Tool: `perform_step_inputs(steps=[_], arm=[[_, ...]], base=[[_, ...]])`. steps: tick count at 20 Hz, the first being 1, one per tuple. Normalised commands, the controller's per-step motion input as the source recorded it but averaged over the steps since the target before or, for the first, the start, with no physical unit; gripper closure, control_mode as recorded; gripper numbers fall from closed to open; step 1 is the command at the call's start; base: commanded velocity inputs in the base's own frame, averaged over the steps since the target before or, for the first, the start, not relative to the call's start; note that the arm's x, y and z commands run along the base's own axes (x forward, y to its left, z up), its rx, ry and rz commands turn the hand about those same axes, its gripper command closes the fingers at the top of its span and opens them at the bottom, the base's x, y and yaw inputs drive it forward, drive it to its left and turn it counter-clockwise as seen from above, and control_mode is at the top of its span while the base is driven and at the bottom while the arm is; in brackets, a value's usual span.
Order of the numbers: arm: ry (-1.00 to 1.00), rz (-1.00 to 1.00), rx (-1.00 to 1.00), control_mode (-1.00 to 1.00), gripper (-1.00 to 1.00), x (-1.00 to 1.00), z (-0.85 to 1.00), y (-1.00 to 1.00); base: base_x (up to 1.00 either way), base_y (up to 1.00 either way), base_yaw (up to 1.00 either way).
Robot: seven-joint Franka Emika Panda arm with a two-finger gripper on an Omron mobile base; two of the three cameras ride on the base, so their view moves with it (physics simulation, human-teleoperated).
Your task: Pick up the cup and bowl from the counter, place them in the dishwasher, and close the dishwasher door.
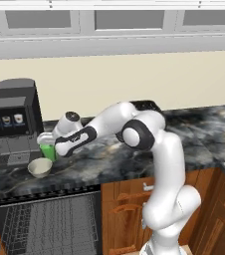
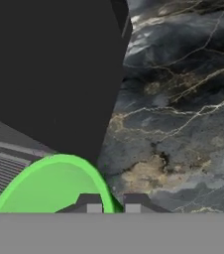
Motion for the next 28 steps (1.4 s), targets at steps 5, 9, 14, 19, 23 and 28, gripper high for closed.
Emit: perform_step_inputs(steps=[5,9,14,19,23,28], arm=[[-0.12,0.08,0.00,-1.00,1.00,-0.61,0.00,-0.14],[-0.13,0.08,0.00,-1.00,1.00,-0.62,0.10,-0.36],[-0.11,0.08,0.00,-1.00,1.00,-0.47,0.21,-0.49],[-0.07,0.07,0.00,-1.00,1.00,-0.33,0.32,-0.52],[-0.07,0.07,0.00,-1.00,1.00,-0.40,0.43,-0.53],[-0.07,0.08,0.00,-1.00,1.00,-0.34,0.57,-0.54]], base=[[0.00,0.00,0.00],[0.00,0.00,0.00],[0.00,0.00,0.00],[0.00,0.00,0.00],[0.00,0.00,0.00],[0.00,0.00,0.00]])
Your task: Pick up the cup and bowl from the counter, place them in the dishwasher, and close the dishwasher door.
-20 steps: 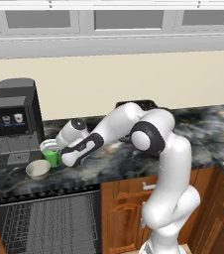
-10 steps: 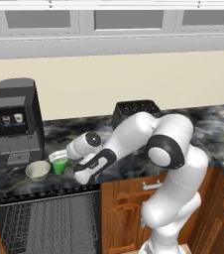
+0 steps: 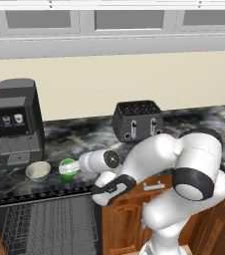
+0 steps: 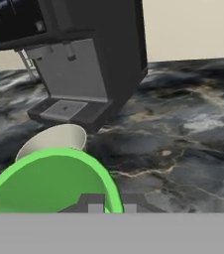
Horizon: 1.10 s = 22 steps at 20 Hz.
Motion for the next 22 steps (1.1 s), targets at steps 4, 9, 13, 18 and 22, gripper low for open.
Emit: perform_step_inputs(steps=[4,9,13,18,22], arm=[[-0.04,0.09,0.01,-1.00,1.00,-0.21,0.84,-0.54],[0.00,0.08,0.00,-1.00,1.00,-0.04,0.78,-0.46],[0.00,0.10,-0.23,-1.00,1.00,0.00,0.63,-0.05],[0.00,0.13,-0.40,-1.00,1.00,-0.20,0.53,0.01],[0.00,0.12,-0.48,-1.00,1.00,-0.40,0.21,0.16]], base=[[0.00,0.00,0.00],[0.00,0.00,0.00],[0.00,0.00,0.00],[0.00,0.00,0.00],[0.00,0.00,0.00]])
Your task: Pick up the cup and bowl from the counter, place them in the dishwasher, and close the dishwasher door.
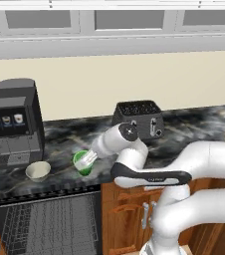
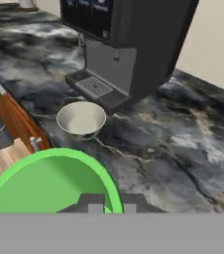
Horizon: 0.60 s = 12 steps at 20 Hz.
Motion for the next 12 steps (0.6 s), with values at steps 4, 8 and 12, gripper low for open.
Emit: perform_step_inputs(steps=[4,8,12], arm=[[-0.02,0.10,-0.44,-1.00,1.00,-0.43,0.00,0.27],[-0.09,0.12,-0.36,-1.00,1.00,-0.34,-0.11,0.10],[-0.14,0.14,-0.20,-1.00,1.00,-0.25,-0.09,0.00]], base=[[0.00,0.00,0.00],[0.00,0.00,0.00],[0.00,0.00,0.00]])
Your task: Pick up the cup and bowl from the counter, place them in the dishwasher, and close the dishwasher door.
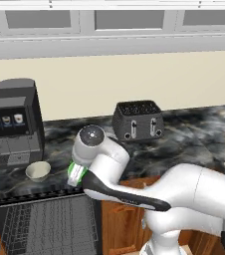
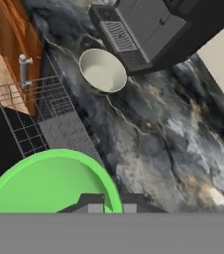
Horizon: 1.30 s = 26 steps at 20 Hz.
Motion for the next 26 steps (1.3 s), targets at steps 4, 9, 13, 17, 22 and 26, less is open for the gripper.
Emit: perform_step_inputs(steps=[4,9,13,17,22,26], arm=[[-0.12,0.15,-0.03,-1.00,1.00,-0.13,-0.27,-0.06],[-0.07,0.17,0.00,-1.00,1.00,-0.01,-0.53,-0.17],[-0.04,0.14,0.00,-1.00,1.00,-0.02,-0.56,-0.06],[-0.04,0.09,-0.02,-1.00,1.00,-0.14,-0.46,0.07],[-0.06,0.05,-0.12,-1.00,1.00,-0.17,-0.41,0.35],[-0.07,0.01,-0.15,-1.00,1.00,-0.09,-0.20,0.52]], base=[[0.00,0.00,0.00],[0.00,0.00,0.00],[0.00,0.00,0.00],[0.00,0.00,0.00],[0.00,0.00,0.00],[0.00,0.00,0.00]])
